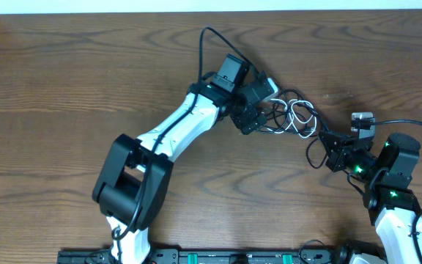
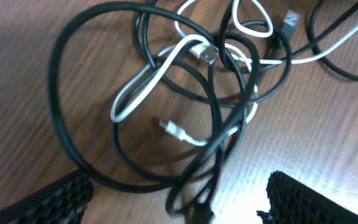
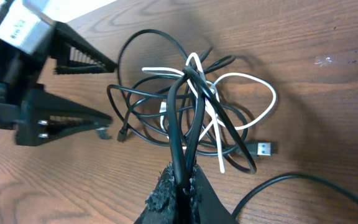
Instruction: Untangle cables
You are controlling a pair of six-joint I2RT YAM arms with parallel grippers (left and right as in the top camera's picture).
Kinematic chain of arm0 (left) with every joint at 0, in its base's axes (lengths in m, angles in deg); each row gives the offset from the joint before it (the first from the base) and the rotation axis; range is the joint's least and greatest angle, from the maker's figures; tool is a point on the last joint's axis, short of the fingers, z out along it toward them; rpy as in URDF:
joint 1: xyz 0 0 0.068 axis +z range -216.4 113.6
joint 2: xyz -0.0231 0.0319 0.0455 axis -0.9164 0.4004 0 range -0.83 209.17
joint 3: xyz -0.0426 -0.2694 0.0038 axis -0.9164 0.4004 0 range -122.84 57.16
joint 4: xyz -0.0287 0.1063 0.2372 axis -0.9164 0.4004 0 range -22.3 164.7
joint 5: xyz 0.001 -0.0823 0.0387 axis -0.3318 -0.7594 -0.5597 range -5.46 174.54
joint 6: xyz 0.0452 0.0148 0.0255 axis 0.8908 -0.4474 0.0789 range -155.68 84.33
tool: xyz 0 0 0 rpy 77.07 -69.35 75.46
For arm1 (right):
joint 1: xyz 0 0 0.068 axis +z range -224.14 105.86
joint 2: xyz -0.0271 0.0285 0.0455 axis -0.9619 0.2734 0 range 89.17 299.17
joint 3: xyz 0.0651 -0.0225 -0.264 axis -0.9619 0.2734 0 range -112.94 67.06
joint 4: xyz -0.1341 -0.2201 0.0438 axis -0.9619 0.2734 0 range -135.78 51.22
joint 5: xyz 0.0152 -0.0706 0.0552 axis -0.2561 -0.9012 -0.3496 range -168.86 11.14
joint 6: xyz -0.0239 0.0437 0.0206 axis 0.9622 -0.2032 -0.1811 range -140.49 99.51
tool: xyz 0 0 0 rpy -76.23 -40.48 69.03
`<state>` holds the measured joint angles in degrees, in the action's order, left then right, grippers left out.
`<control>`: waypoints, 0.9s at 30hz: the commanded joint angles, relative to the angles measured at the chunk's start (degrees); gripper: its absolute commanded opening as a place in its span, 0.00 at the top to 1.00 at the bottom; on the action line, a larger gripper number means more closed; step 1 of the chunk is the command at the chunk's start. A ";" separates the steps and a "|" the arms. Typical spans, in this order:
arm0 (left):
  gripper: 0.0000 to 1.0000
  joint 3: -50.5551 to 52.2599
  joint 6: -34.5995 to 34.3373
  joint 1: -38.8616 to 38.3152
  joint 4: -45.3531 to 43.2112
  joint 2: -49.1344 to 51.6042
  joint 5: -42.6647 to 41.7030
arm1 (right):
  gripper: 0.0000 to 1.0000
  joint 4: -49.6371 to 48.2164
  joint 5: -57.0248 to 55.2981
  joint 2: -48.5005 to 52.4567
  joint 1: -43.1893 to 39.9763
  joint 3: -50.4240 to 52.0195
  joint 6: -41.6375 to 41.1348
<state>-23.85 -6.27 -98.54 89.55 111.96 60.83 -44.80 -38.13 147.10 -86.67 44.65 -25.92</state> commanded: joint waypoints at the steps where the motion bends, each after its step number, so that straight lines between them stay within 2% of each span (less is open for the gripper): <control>1: 0.10 -0.57 3.67 -1.11 -1.49 1.62 0.48 | 0.99 -0.31 1.46 -0.17 -0.11 -0.02 -0.31; 18: 0.11 -0.57 4.68 -3.37 -2.97 6.47 2.36 | 0.99 -0.04 1.46 -0.17 -0.11 -0.02 -0.31; 20: 0.15 -0.57 4.68 -3.37 -2.95 6.82 2.36 | 0.99 -0.04 1.46 -0.17 -0.11 -0.02 -0.31; 24: 0.30 -0.57 4.68 -3.54 -3.06 6.82 2.36 | 0.99 -0.04 1.46 -0.17 -0.11 -0.02 -0.31; 27: 0.32 -0.57 4.68 -3.69 -3.10 6.84 2.34 | 0.99 0.00 1.46 -0.17 -0.11 -0.02 -0.31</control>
<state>-23.85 -2.20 -101.88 86.60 118.17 62.71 -44.72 -38.13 147.10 -86.67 44.65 -25.94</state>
